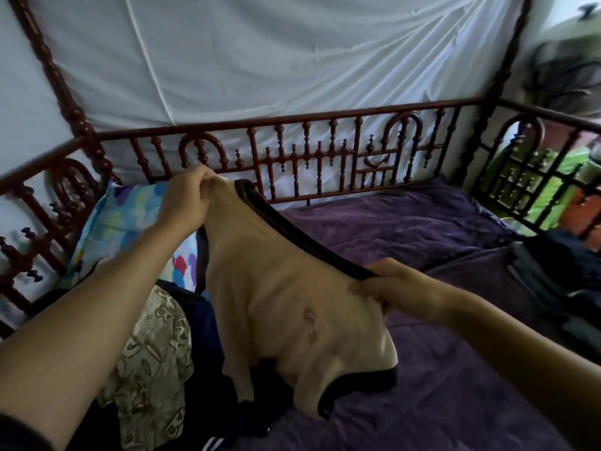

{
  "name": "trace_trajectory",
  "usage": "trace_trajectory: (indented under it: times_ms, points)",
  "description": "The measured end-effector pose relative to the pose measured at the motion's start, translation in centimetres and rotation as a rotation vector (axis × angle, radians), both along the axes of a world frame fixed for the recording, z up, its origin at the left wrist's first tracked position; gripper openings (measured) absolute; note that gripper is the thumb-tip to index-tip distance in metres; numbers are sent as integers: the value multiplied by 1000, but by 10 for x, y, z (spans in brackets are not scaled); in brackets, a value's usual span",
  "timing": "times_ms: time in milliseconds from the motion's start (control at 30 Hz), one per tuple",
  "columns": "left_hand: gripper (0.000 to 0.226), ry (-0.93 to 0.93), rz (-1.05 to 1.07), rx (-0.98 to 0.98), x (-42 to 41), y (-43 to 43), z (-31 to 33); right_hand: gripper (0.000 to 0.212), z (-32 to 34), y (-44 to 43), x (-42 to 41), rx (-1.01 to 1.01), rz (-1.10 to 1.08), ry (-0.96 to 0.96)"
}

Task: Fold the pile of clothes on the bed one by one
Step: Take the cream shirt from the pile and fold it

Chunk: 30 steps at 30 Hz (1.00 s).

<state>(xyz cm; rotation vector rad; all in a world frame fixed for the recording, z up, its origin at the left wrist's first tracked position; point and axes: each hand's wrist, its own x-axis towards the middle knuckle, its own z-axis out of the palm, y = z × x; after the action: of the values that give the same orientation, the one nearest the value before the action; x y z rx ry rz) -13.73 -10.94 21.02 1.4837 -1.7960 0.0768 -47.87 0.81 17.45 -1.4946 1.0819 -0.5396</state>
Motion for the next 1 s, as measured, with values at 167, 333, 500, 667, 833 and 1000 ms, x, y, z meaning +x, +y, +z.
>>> trace_trajectory:
  times_ms: [167,333,500,667,833,1000]
  points:
    - [18,-29,-140,77,-89,-48,-24,15,-42,5,-69,82,-193,77]
    - [24,-83,-309,235,-217,-81,-72,22,-102,21,-147,256,-374,151]
    - [23,-133,-462,369,-354,-99,-128,22,-164,28,-248,376,-510,197]
    - [23,-152,-508,526,-487,-117,-195,23,-233,17,-372,515,-643,158]
    - [22,-171,-519,695,-618,-140,-269,21,-302,-17,-499,634,-822,168]
    - [17,-115,-514,857,-714,-148,-336,23,-375,-45,-591,685,-900,330]
